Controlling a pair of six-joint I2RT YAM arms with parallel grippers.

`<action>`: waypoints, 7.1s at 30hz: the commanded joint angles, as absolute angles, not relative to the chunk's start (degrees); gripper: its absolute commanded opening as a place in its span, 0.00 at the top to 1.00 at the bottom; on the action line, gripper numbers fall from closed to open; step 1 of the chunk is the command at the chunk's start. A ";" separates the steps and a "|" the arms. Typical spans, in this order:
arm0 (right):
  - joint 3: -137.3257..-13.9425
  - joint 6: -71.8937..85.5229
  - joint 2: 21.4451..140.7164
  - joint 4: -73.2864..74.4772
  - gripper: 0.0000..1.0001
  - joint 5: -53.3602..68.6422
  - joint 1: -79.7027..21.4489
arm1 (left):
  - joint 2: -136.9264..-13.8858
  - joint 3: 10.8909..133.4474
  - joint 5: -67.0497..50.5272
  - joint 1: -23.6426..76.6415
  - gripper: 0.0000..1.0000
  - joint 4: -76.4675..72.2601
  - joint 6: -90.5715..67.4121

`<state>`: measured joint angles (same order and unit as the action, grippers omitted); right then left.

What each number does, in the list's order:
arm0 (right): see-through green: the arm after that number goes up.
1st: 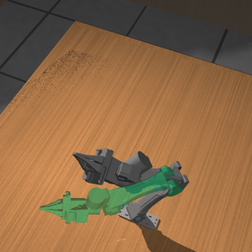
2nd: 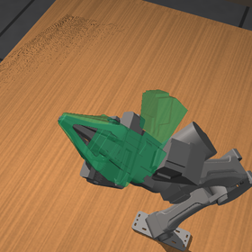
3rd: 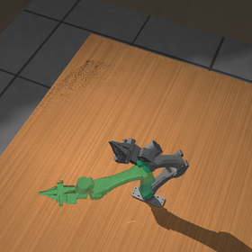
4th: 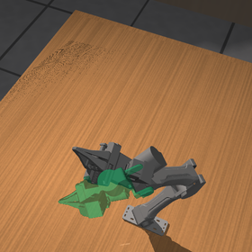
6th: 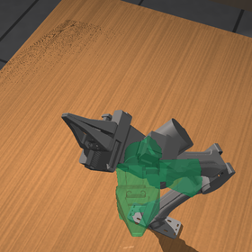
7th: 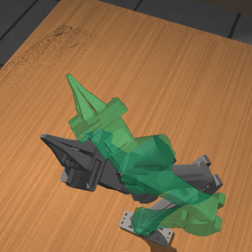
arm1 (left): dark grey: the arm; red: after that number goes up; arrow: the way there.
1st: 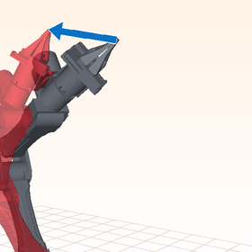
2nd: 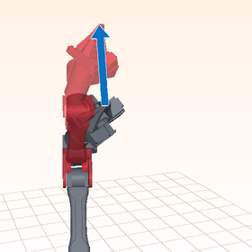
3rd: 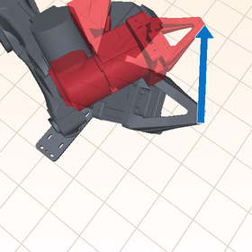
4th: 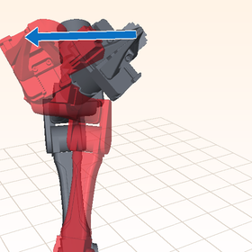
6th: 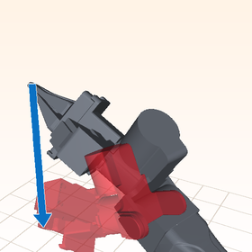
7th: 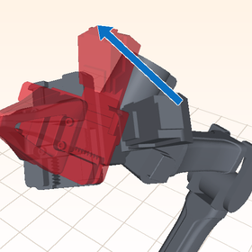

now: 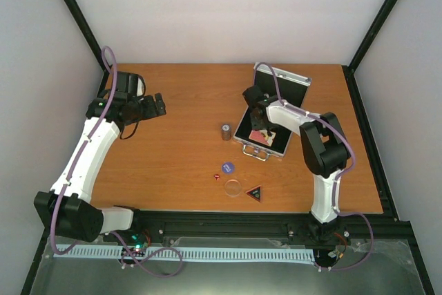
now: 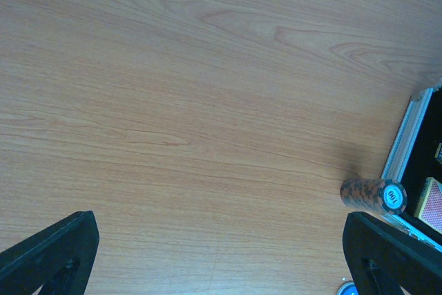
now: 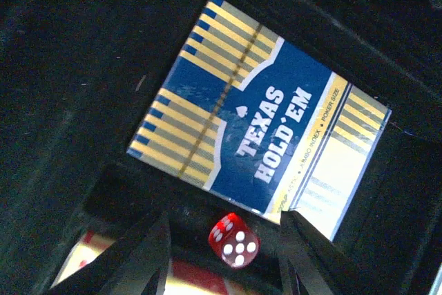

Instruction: Pack up texas hold em set

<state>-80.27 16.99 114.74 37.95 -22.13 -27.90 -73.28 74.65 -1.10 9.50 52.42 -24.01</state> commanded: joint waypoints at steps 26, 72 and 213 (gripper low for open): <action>-76.09 19.61 102.68 49.45 0.56 -2.85 -61.53 | -70.69 75.16 -2.90 9.76 0.00 52.58 -25.30; -79.08 14.64 115.48 47.81 0.75 0.16 -61.52 | -68.92 72.69 -1.23 9.76 0.00 54.41 -25.14; -82.36 17.99 114.12 37.49 0.97 -19.75 -29.01 | -73.26 69.65 -0.25 9.76 0.00 53.74 -24.09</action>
